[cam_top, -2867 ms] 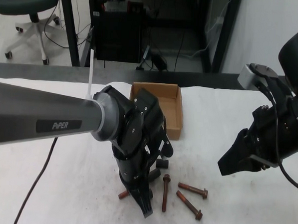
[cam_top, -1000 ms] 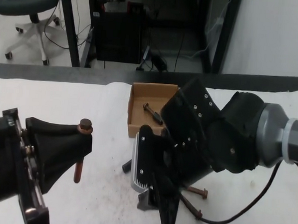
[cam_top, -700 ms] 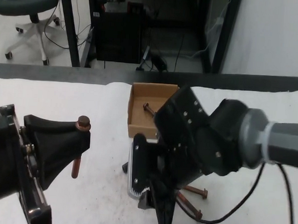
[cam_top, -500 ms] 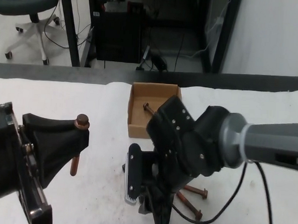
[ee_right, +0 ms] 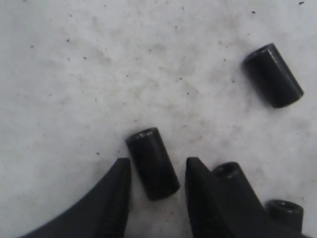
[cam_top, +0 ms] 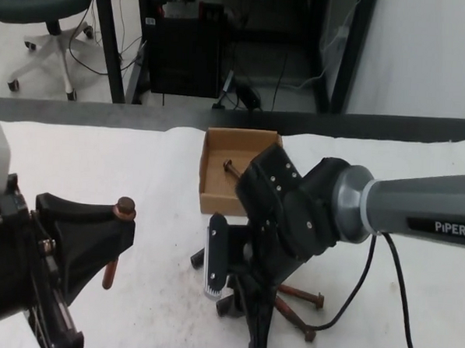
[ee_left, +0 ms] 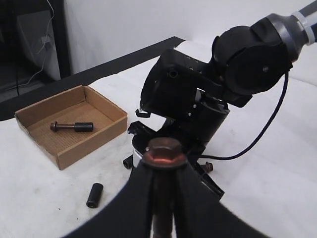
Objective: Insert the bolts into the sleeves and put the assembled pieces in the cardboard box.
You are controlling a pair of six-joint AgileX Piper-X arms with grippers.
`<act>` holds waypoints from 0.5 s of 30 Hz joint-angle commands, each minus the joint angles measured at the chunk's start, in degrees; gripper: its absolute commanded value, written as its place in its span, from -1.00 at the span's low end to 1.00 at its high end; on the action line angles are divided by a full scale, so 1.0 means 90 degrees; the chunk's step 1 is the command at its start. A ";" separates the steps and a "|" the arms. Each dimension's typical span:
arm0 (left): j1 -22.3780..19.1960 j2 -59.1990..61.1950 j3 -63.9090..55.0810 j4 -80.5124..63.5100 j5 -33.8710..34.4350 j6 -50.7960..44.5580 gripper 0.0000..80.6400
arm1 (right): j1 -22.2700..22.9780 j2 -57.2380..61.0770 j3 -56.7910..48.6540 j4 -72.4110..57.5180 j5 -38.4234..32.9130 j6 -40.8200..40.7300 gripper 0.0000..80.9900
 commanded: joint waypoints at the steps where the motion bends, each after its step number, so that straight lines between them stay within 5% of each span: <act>1: 0.0020 -0.0053 -0.0007 -0.0028 -0.0035 0.0141 -0.99 | -0.0126 -0.0010 -0.0068 0.0014 -0.0108 -0.0061 -0.14; 15: 0.0020 -0.0053 -0.0007 -0.0028 -0.0130 0.0303 -0.99 | -0.0032 -0.0010 -0.0068 -0.0084 -0.0658 -0.0102 -0.14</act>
